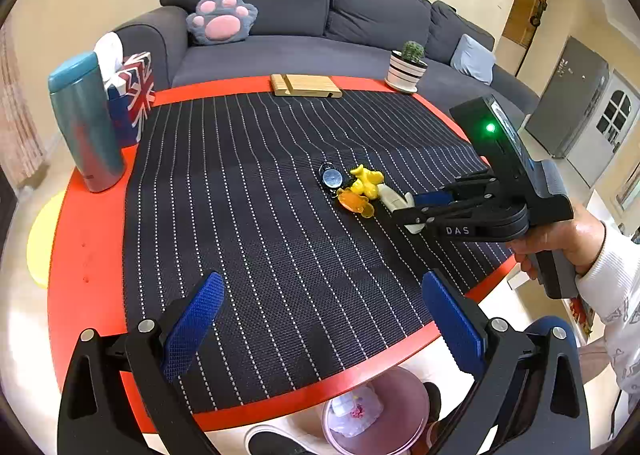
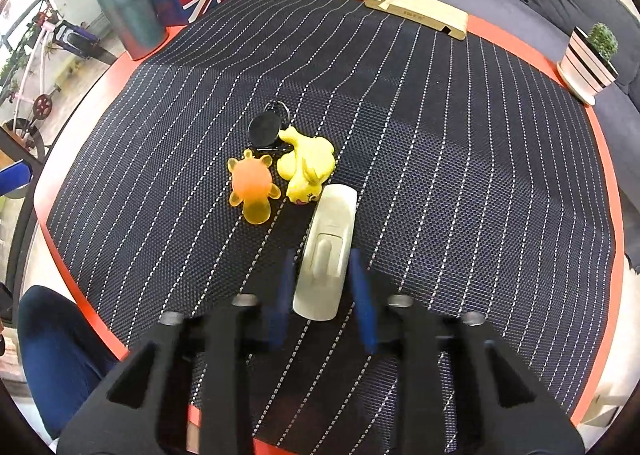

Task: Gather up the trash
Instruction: 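Grasp the white plastic hook with the right gripper, then grasp the orange turtle toy with the left gripper while the right gripper holds the hook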

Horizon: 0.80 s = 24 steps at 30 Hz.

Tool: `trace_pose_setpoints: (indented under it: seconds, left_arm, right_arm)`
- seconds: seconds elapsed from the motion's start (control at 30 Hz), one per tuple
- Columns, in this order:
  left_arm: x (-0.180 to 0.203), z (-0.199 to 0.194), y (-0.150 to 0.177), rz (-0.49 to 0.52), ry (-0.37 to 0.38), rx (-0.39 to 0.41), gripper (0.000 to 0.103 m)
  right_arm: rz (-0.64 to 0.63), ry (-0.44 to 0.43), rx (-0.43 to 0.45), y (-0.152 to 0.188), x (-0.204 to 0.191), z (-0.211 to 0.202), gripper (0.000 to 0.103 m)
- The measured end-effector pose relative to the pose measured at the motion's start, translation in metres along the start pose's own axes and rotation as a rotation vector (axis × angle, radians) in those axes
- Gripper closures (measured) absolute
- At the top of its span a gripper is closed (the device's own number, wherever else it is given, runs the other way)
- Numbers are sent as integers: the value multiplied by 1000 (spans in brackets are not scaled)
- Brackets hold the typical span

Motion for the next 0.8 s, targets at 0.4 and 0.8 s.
trace_pose_setpoints:
  seconds: [0.4,0.8]
  left_arm:
    - [9,14,-15,40,14,0,8]
    - [15,40,-46,126,23,-22,8]
  right_arm:
    - [25,-24,36,3,9,-16,80]
    - [53,-54,104,7,21,-63,81]
Point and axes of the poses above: each gripper's, at about its wrist camera, not at the fingertips, and z roughly the way its jaws point, x to its right, y to its underside, the point moved 3 cm from there along z, roughly the way its jaws point, and after that the axes turned 12 degrees about z, right-handed, at the moved point
